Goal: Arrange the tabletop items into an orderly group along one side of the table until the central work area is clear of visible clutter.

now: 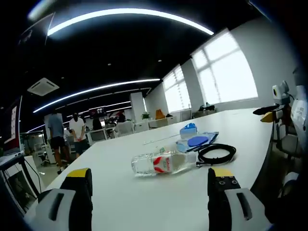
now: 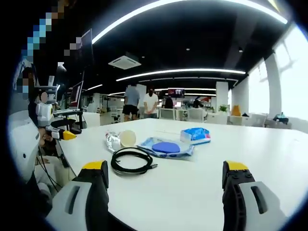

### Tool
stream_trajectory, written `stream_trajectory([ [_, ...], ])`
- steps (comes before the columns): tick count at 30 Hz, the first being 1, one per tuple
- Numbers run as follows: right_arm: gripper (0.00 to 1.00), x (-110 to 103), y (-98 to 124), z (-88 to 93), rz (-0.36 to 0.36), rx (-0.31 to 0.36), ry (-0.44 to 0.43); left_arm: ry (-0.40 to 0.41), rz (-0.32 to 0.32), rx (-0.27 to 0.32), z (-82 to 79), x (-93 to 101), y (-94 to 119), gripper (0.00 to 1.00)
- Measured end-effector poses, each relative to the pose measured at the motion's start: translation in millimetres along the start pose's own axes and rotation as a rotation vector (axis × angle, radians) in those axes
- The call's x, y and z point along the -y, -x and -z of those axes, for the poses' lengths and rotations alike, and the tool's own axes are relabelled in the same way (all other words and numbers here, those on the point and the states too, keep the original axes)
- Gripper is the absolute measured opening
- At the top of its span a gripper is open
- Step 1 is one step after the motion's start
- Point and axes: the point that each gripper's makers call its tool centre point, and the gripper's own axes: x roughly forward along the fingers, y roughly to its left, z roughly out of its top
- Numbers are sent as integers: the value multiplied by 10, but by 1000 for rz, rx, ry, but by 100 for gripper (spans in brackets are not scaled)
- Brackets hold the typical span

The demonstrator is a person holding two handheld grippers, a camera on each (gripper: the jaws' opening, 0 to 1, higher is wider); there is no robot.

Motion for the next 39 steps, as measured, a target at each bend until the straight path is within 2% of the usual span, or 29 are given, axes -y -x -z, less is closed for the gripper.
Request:
stream_trajectory([
  [13,96,0,-5,45,2,-16,5,-11,10,-20,46,32,-21,100],
  [22,93,121,62,-29,43,20,1,-22,43,-4,13,118,-61,99],
  [25,93,137,64,-32,56,20,27,-32,50,-5,11,141,-86,99],
  [32,93,105,42,0,39,12,25,-37,58,-7,8,148,-131,99],
  [39,93,156,50,15,53,17,15,-87,57,-17,1,170,-145,99],
])
